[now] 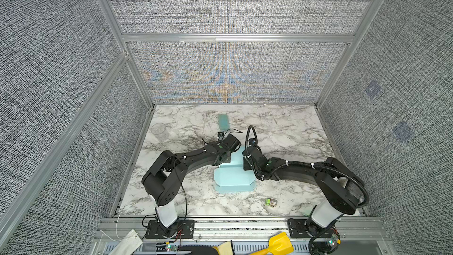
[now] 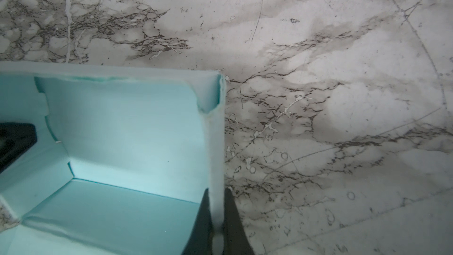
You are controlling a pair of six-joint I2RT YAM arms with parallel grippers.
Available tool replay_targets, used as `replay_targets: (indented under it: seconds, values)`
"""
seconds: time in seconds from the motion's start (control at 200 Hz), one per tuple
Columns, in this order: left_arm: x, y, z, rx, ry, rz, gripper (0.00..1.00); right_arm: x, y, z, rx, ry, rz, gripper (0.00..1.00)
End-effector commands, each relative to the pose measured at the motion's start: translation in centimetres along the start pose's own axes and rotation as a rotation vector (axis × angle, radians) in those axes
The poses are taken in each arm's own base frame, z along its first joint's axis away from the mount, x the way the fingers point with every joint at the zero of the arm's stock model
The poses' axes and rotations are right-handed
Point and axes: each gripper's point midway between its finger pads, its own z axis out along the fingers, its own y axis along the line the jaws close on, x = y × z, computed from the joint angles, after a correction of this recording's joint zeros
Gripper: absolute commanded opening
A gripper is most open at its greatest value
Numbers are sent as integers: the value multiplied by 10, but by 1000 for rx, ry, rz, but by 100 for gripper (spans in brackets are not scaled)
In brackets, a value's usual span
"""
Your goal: Fold the paper box
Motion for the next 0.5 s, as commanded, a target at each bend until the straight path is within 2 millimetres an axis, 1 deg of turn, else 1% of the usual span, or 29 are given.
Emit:
replay_targets:
  seconds: [0.0,0.165,0.375,0.495]
  values:
    - [16,26,3,-111,47,41,5,-6,-1,-2,11,-22,14,2]
    - [12,12,-5,-22,39,17,20,-7,-1,-3,11,-26,18,2]
    - [-2,-6,-29,120,3,-16,44,-6,-2,-3,12,-22,21,2]
    - [-7,-8,-40,163,-16,-36,51,-5,-2,-2,13,-20,21,2]
